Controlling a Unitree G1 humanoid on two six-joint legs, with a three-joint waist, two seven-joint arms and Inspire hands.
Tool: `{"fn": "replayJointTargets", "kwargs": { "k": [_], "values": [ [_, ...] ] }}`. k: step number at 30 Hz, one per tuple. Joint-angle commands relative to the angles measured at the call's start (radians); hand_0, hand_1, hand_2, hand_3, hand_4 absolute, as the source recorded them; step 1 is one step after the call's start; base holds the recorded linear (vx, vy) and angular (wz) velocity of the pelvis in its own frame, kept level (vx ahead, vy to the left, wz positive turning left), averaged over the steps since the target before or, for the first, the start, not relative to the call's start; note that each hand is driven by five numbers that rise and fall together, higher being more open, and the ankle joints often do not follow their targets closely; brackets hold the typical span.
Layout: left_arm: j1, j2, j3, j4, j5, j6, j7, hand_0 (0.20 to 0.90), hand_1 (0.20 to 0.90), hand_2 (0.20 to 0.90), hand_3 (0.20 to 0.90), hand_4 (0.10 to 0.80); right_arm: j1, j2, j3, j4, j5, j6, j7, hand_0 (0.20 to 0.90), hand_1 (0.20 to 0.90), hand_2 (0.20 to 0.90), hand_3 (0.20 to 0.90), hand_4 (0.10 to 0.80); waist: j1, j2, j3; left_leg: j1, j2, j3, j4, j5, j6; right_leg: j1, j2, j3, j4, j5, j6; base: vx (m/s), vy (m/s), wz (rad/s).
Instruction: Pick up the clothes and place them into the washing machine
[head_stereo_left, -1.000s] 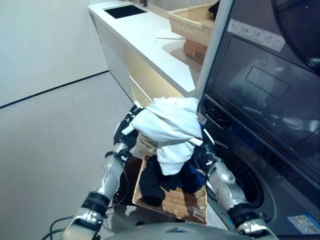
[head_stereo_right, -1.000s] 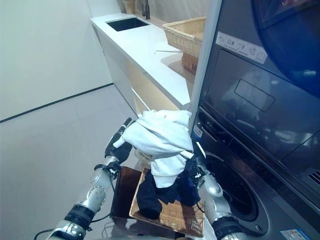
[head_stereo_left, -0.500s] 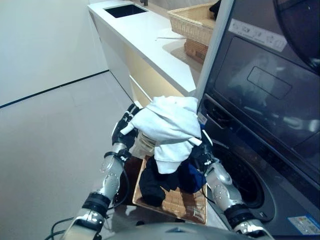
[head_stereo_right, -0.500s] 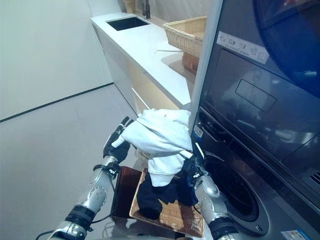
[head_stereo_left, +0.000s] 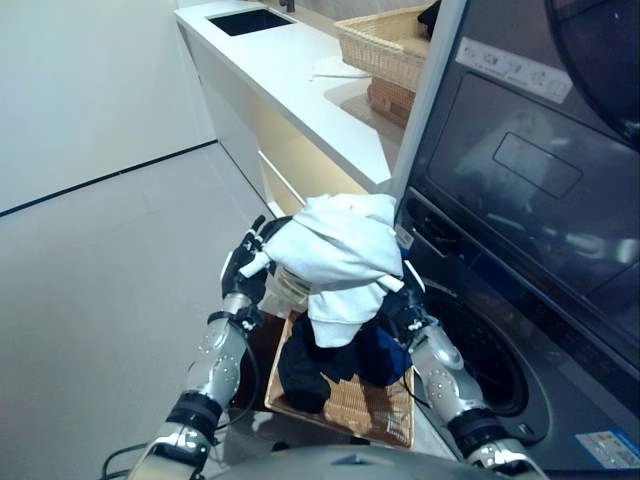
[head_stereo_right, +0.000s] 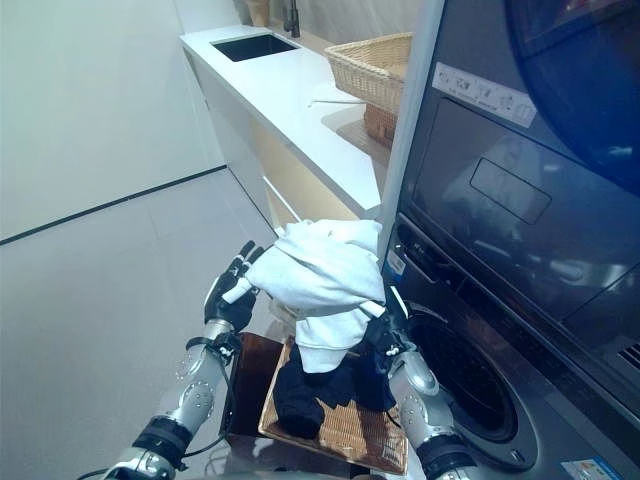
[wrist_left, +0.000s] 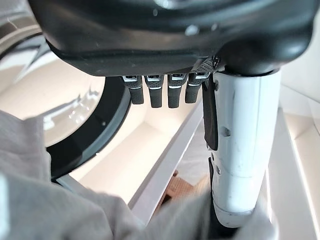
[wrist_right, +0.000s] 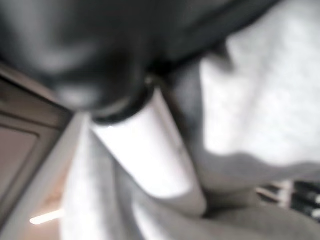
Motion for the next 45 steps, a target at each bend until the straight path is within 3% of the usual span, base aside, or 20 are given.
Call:
{"fn": "replayJointTargets", "kwargs": {
  "k": [1, 10, 16, 21, 25, 29, 36, 45],
  "values": [
    [-0.091, 0.055, 0.05, 0.082, 0.078, -0.132, -0.015, 0.9, 0.9, 0.9, 0.9, 0.8, -0.099, 0.027, -0.104, -0.035, 0.082, -0.191, 0.021, 0.2, 0.2, 0.2, 0.2, 0.3, 0.02, -0.058, -0.084, 0.024, -0.005, -0.007, 0.007, -0.083, -0.054, 0.013, -0.022, -0.032, 0.0, -0.052, 0.034, 0.0, 0.0, 0.0],
    [-0.075, 0.1, -0.006, 0.092, 0.304, -0.136, 0.035, 0.9, 0.9, 0.9, 0.9, 0.8, -0.107, 0.018, -0.111, -0.03, 0.055, -0.202, -0.002, 0.2, 0.2, 0.2, 0.2, 0.3, 0.022, -0.061, -0.083, 0.02, -0.004, -0.008, 0.005, -0.082, -0.054, 0.007, -0.022, -0.033, 0.0, -0.051, 0.036, 0.0, 0.0, 0.0],
    [-0.064, 0.105, -0.007, 0.106, 0.316, -0.136, 0.026, 0.9, 0.9, 0.9, 0.9, 0.8, -0.105, 0.017, -0.114, -0.032, 0.059, -0.204, -0.003, 0.2, 0.2, 0.2, 0.2, 0.3, 0.024, -0.06, -0.083, 0.019, -0.004, -0.009, 0.007, -0.083, -0.054, 0.006, -0.021, -0.031, 0.0, -0.049, 0.036, 0.0, 0.0, 0.0],
    [-0.034, 0.117, 0.049, 0.12, 0.299, -0.138, 0.028, 0.9, 0.9, 0.9, 0.9, 0.8, -0.077, -0.008, -0.127, -0.034, -0.024, -0.198, -0.024, 0.2, 0.2, 0.2, 0.2, 0.3, 0.026, -0.06, -0.08, 0.018, -0.005, -0.009, 0.006, -0.083, -0.054, 0.005, -0.023, -0.034, 0.0, -0.049, 0.037, 0.0, 0.0, 0.0],
    [-0.009, 0.132, 0.139, 0.138, 0.29, -0.155, 0.054, 0.9, 0.9, 0.9, 0.9, 0.8, -0.015, -0.055, -0.155, -0.054, -0.223, -0.198, -0.088, 0.2, 0.2, 0.2, 0.2, 0.3, 0.025, -0.059, -0.076, 0.015, -0.007, -0.011, 0.007, -0.083, -0.053, 0.002, -0.024, -0.035, 0.001, -0.049, 0.038, 0.0, 0.0, 0.0],
    [-0.001, 0.136, 0.202, 0.145, 0.272, -0.176, 0.084, 0.9, 0.9, 0.9, 0.9, 0.8, 0.021, -0.069, -0.143, -0.03, -0.262, -0.184, -0.074, 0.2, 0.2, 0.2, 0.2, 0.3, 0.024, -0.059, -0.07, 0.012, -0.01, -0.012, 0.01, -0.083, -0.053, 0.0, -0.026, -0.035, 0.002, -0.048, 0.039, 0.0, 0.0, 0.0],
    [-0.001, 0.129, 0.283, 0.131, 0.229, -0.203, 0.123, 0.9, 0.9, 0.9, 0.9, 0.8, 0.055, -0.078, -0.109, 0.067, -0.249, -0.144, -0.021, 0.2, 0.2, 0.2, 0.2, 0.3, 0.025, -0.061, -0.058, -0.002, -0.015, -0.014, 0.012, -0.081, -0.053, -0.012, -0.031, -0.036, 0.001, -0.043, 0.042, 0.0, 0.0, 0.0],
    [-0.026, 0.139, 0.314, 0.103, 0.201, -0.226, 0.161, 0.9, 0.9, 0.9, 0.9, 0.8, 0.061, -0.06, -0.081, 0.218, -0.22, -0.122, -0.016, 0.2, 0.2, 0.2, 0.2, 0.3, 0.024, -0.055, -0.031, -0.029, -0.023, -0.012, 0.015, -0.076, -0.051, -0.037, -0.04, -0.033, 0.003, -0.031, 0.046, -0.027, 0.019, 0.0]
  ]
}}
